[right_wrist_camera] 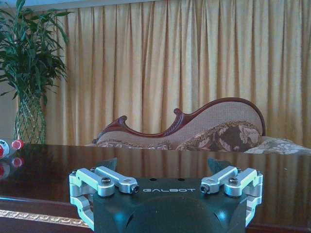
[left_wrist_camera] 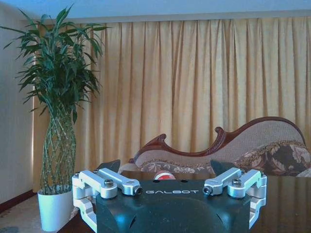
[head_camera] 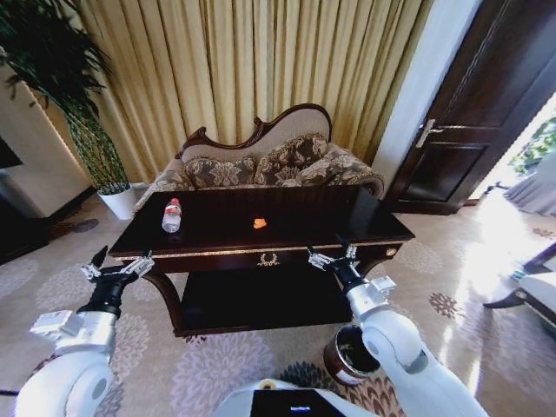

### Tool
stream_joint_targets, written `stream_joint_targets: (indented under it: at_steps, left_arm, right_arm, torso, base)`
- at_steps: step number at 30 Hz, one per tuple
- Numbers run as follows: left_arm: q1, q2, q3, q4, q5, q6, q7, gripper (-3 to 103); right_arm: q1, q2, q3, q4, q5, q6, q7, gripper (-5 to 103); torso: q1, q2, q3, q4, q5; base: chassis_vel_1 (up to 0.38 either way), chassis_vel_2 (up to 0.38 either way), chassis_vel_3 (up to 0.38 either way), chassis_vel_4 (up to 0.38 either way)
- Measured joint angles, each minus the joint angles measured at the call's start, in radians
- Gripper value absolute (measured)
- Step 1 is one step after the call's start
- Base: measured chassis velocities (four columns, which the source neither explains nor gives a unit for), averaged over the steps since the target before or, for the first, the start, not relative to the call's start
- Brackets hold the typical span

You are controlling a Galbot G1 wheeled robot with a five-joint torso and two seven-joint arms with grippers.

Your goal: Move to the front of the table and place the trash on the table into the trash bin.

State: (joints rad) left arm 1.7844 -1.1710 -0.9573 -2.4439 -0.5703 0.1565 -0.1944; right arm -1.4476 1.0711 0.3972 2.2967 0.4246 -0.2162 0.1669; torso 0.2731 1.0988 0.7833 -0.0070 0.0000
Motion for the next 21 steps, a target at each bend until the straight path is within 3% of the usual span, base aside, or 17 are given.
stream_joint_targets:
  at_steps: [21]
  left_arm:
    - [0.001,-0.001,0.007,-0.004,0.005,0.003,-0.001,100]
  right_arm:
    - [0.011,-0.016,-0.018,0.027,0.008,-0.021,-0.01,100]
  torso:
    - [0.0,0.0,0.0,-0.0001,-0.0001]
  base:
    - [-0.092,0.09,0.094,-0.098]
